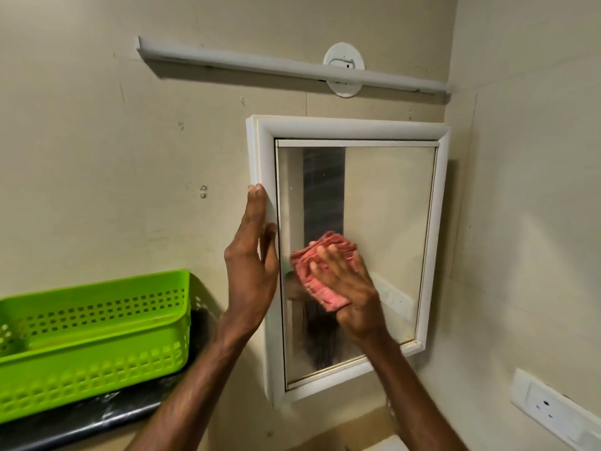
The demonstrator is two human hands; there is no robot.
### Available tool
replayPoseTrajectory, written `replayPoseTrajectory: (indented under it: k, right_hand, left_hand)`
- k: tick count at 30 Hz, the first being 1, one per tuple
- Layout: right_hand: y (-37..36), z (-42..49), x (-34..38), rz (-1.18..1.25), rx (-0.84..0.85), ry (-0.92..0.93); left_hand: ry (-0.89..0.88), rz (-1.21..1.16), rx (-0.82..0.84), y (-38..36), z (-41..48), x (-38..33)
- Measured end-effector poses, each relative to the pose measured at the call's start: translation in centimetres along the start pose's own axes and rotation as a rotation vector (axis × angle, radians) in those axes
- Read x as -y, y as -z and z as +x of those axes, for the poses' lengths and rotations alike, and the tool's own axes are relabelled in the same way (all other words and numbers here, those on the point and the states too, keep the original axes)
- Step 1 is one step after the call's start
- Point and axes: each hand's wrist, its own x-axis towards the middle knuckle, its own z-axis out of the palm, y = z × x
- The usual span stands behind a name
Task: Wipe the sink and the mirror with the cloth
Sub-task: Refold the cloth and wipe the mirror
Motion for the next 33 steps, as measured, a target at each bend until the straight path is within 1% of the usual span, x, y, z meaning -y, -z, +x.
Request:
replayPoseTrajectory:
  k: [2,4,5,6,9,13,15,16,20,22,24,26,29,31,33]
  right_hand:
    - [1.9,-1.0,-2.5,0.024,-0.114,-0.17]
    - [4.2,-1.8,-5.3,0.081,-0.303,-0.43]
    - [5.4,-2.1,-6.7,0.093,-0.385,-0.528]
    - [6.3,-2.3,-7.7,0.083,-0.429,-0.576]
    - [6.7,-2.9,-8.1,0.045,-0.415,-0.609]
    - [3.2,-4.7,-5.4,0.099,-0.385,-0.744]
    - [1.4,-5.2,-3.2,0.093,-0.347,-0.731]
    - [0.7,-5.1,-2.1,0.066,-0.327,-0.693]
    - [-1.7,-2.9,3.2,-0.065,-0.292,-0.413]
    - [-3.1,-1.8,6.2,-0.011,-0.198,-0.266]
    - [-4.2,-1.8,7.6,0.074,-0.126,-0.171]
    - [-4.3,-2.3,6.8,0.107,-0.103,-0.138]
    - [-3.2,-3.9,3.8,0.07,-0.027,-0.119]
    - [-2.4,-5.4,2.1,0.074,-0.034,-0.163]
    - [-1.4,-6.4,0.6,0.096,-0.107,-0.263]
  left_hand:
    - [0.016,-0.004,0.004,0.1,-0.5,-0.1]
    - [0.025,0.005,0.003,0.0,-0.7,-0.2]
    - [0.029,0.012,0.0,-0.1,-0.7,-0.3]
    - [0.035,0.021,-0.005,-0.2,-0.8,-0.4]
    - [0.053,0.022,-0.016,-0.5,-0.9,-0.6]
    - [0.052,0.031,-0.006,-0.6,-0.9,-0.5]
    - [0.047,0.034,0.007,-0.3,-0.9,-0.5]
    - [0.04,0.032,0.016,-0.1,-0.8,-0.4]
    - [0.042,-0.024,0.047,0.5,-0.7,-0.1]
    - [0.057,-0.051,0.049,0.5,-0.8,-0.1]
    - [0.076,-0.06,0.05,0.5,-1.0,-0.2]
    - [0.082,-0.057,0.041,0.5,-1.1,-0.3]
    - [0.068,-0.035,0.029,0.5,-1.4,-0.6]
    - [0.07,-0.027,0.039,0.6,-1.6,-0.7]
    - [0.071,-0.006,0.047,0.5,-1.8,-0.7]
